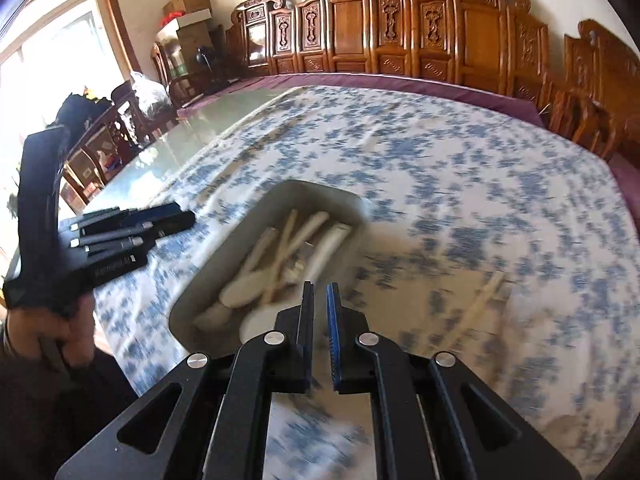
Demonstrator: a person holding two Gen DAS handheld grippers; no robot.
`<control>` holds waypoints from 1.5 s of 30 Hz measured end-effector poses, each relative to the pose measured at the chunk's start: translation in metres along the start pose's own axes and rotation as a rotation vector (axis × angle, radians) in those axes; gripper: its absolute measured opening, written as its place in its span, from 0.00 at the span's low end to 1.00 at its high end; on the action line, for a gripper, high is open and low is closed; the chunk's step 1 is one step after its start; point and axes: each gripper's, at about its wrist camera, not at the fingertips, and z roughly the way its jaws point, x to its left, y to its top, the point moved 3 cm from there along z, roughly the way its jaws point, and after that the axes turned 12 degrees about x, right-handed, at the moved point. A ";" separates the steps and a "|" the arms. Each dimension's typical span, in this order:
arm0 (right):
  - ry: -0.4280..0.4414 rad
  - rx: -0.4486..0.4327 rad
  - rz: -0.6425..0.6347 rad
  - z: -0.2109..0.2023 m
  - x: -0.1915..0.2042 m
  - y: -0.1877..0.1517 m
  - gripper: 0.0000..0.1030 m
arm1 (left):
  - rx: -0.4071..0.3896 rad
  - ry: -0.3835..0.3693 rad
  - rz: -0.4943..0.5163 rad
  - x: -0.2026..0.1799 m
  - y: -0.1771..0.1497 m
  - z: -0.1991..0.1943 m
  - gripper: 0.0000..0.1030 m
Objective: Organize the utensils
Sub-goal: 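Grasp the smiley-handled metal spoon from the pile with the right gripper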
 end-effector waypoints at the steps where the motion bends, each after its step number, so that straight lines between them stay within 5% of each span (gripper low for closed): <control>1: -0.013 0.000 0.005 -0.007 -0.010 -0.006 0.09 | 0.000 -0.006 0.003 -0.003 0.000 0.000 0.26; 6: -0.079 0.013 0.031 -0.024 -0.054 -0.032 0.09 | -0.008 -0.036 0.038 -0.028 0.001 -0.002 0.37; 16: -0.201 0.116 0.079 -0.028 -0.137 -0.076 0.09 | -0.005 -0.086 0.141 -0.085 -0.005 -0.001 0.40; 26: -0.189 0.235 0.053 0.008 -0.157 -0.092 0.37 | 0.000 -0.128 0.197 -0.120 -0.012 0.001 0.40; 30: -0.158 0.279 0.018 0.018 -0.152 -0.099 0.38 | 0.003 -0.128 0.201 -0.121 -0.013 0.003 0.40; 45: -0.260 0.354 -0.040 0.026 -0.169 -0.108 0.40 | -0.003 -0.129 0.203 -0.123 -0.013 0.001 0.40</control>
